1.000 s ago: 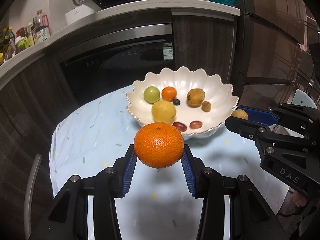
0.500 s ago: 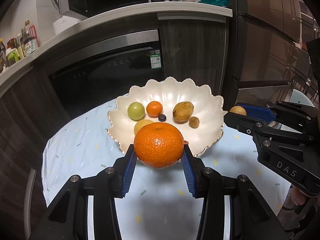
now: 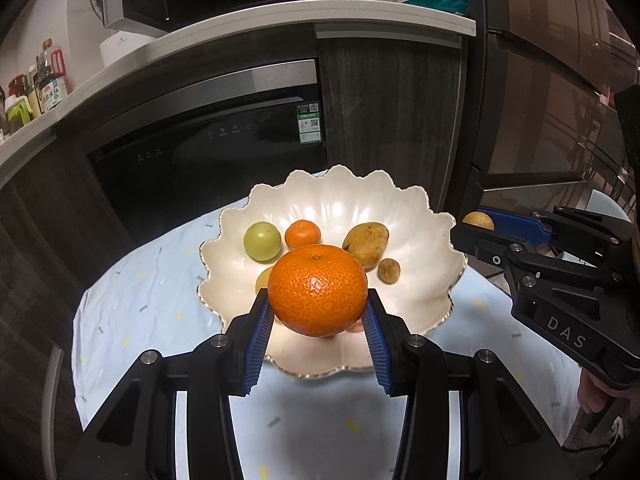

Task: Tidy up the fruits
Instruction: 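Lift and carry the tangerine with the left tool while the right tool carries the brown fruit over the bowl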

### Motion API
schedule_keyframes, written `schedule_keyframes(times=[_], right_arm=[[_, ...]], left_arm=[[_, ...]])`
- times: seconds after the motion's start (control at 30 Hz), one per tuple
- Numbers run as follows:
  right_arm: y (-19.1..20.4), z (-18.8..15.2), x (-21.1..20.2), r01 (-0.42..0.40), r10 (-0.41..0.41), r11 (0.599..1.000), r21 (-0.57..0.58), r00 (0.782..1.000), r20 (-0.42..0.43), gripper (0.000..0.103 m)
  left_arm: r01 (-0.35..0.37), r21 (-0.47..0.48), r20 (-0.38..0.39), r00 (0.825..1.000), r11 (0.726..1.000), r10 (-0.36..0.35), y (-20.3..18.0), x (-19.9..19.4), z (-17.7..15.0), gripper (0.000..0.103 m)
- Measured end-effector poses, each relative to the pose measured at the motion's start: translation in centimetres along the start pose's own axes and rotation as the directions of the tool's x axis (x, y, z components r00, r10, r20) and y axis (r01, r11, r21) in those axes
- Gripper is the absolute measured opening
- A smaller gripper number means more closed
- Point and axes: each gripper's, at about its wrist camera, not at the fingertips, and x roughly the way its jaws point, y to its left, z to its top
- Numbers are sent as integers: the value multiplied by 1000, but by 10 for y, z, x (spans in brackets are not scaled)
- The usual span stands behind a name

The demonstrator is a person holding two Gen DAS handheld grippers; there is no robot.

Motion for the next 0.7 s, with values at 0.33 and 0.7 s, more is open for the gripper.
schedule_keyframes(times=[0.33, 0.7], right_arm=[[-21, 10, 21, 25, -25, 999, 24, 1000, -4, 24], [-39, 15, 42, 42, -41, 998, 41, 999, -15, 24]], left_arm=[[9, -12, -12, 1000, 1000, -9, -6, 27, 14, 44], [35, 5, -36, 999, 999, -34, -16, 52, 21, 44]])
